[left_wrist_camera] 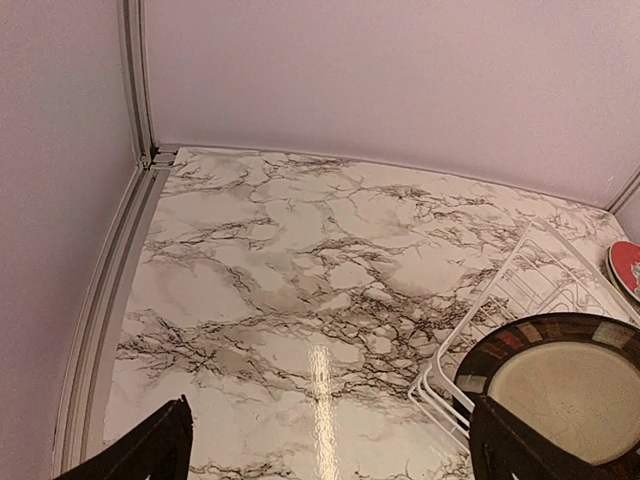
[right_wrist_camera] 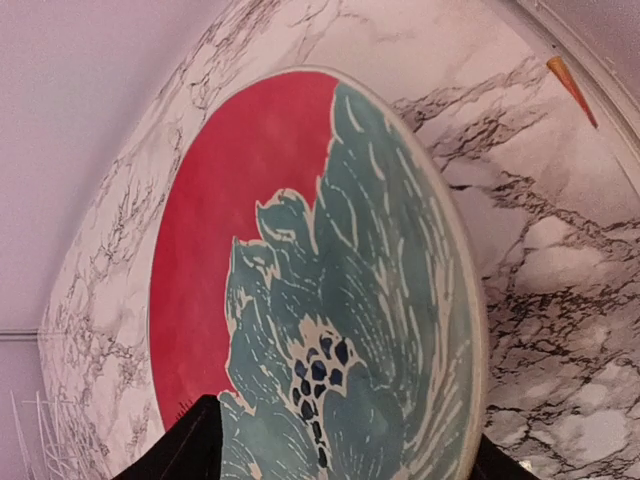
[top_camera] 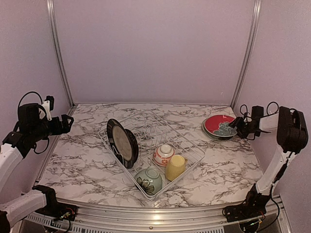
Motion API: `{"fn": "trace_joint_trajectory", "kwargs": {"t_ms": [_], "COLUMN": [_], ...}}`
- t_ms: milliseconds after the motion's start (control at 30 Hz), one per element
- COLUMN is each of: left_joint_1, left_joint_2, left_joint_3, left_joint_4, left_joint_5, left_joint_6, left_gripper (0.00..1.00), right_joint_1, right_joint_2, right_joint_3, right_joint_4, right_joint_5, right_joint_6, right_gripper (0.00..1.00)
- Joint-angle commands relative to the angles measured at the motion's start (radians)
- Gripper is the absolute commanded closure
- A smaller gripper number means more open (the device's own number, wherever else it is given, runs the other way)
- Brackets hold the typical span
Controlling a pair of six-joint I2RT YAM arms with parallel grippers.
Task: Unload the mixed dishes from the dish rack
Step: Place the plate with another plate, then grab the plate from the dish rack.
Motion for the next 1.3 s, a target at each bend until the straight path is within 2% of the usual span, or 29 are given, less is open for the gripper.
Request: {"fn": "trace_joint_trajectory", "kwargs": {"t_ms": [0, 233, 367, 567, 767, 833, 1267], "left_joint_1": [-0.002, -0.002, -0.002, -0.002, -0.002, -0.002, -0.002], "left_joint_2": [-0.014, -0.010, -0.014, -0.008, -0.009, -0.009, 0.005], "left_joint_3": [-0.011, -0.008, -0.010, -0.010, -0.009, -0.011, -0.012], "left_joint_4": [0.010, 0.007, 0.006, 0.009, 0.007, 0.007, 0.007], "left_joint_5": [0.012, 0.016, 0.011, 0.017, 0.007, 0.007, 0.008], "left_joint_6": [0.003, 0.004, 0.004, 0.002, 0.004, 0.004, 0.002], "left_gripper": [0.01, 0.01, 0.01, 0.01, 0.01, 0.01, 0.01], "right_joint_1": [-0.001, 0.025, 0.072, 0.128, 0.265, 0.353, 0.683], "right_joint_2": [-0.087, -0.116, -0.145, -0.195, -0.237, -0.236, -0.213], "right_joint_3": [0.039, 0.061, 0.086, 0.108, 0.166, 0.192, 0.325], "right_joint_4": [-0.074, -0.153, -0.184, -0.210, -0.212, -0.225, -0.312], "right_joint_5": [0.122, 0.273, 0.372, 0.418, 0.371, 0.359, 0.406], "right_joint_6": [-0.112, -0.177, -0.208, -0.233, -0.272, -0.301, -0.361], "right_gripper": [0.33, 0.22, 0.18, 0.16, 0.16, 0.16, 0.16]}}
